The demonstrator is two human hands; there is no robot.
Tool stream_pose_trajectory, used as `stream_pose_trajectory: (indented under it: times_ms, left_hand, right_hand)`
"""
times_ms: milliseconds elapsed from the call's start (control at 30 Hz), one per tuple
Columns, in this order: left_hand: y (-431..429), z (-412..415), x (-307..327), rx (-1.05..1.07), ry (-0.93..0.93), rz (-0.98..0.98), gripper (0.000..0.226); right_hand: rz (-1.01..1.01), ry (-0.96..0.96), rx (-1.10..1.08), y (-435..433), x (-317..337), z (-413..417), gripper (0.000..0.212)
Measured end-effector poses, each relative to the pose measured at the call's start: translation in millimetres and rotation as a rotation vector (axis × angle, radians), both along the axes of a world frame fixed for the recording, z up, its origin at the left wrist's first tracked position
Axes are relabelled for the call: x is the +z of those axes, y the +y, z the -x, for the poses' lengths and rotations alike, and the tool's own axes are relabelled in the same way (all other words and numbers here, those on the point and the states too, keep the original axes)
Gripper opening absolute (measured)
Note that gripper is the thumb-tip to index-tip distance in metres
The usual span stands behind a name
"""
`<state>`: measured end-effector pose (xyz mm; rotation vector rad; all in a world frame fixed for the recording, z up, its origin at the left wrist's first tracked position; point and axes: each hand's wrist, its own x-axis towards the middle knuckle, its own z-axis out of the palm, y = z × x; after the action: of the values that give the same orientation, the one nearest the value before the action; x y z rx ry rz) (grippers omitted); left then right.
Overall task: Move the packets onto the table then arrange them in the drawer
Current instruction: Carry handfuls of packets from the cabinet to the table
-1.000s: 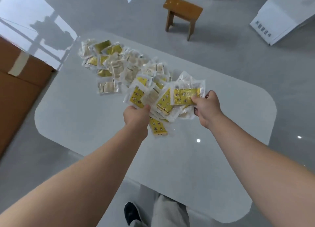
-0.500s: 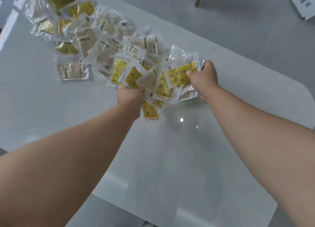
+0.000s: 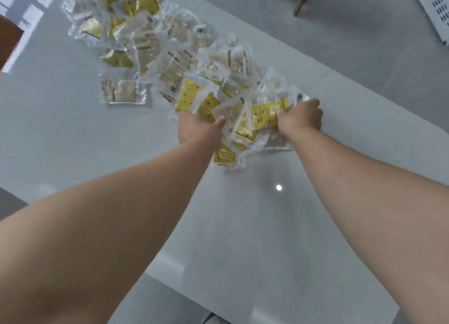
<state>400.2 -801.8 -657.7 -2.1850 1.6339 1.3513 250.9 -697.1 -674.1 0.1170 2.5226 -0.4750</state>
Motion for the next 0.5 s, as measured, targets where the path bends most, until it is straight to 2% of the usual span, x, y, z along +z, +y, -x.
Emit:
stream_pose_trajectory:
  times_ms: [67, 133, 233, 333, 500]
  left_hand:
    - [3, -17, 27, -0.005, 0.009, 0.034, 0.085]
    - [8, -39, 63, 0.053, 0.092, 0.011, 0.078]
    - [22, -83, 130, 0.179, 0.265, -0.079, 0.052]
    - [41, -136, 201, 0.214, 0.377, -0.129, 0.036]
    - [82, -249, 303, 0.211, 0.422, -0.079, 0.017]
  right_hand:
    - [-0.080, 0.021, 0.064, 5, 22, -12, 0.068]
    - [-0.102, 0.033, 0.132, 11, 50, -28, 0.066]
    - [-0.012, -0.014, 0.175, 14, 107, -70, 0.050]
    - [0.141, -0.052, 0.226, 17, 170, -126, 0.026]
    - [0.294, -0.173, 0.429, 28, 270, -245, 0.039]
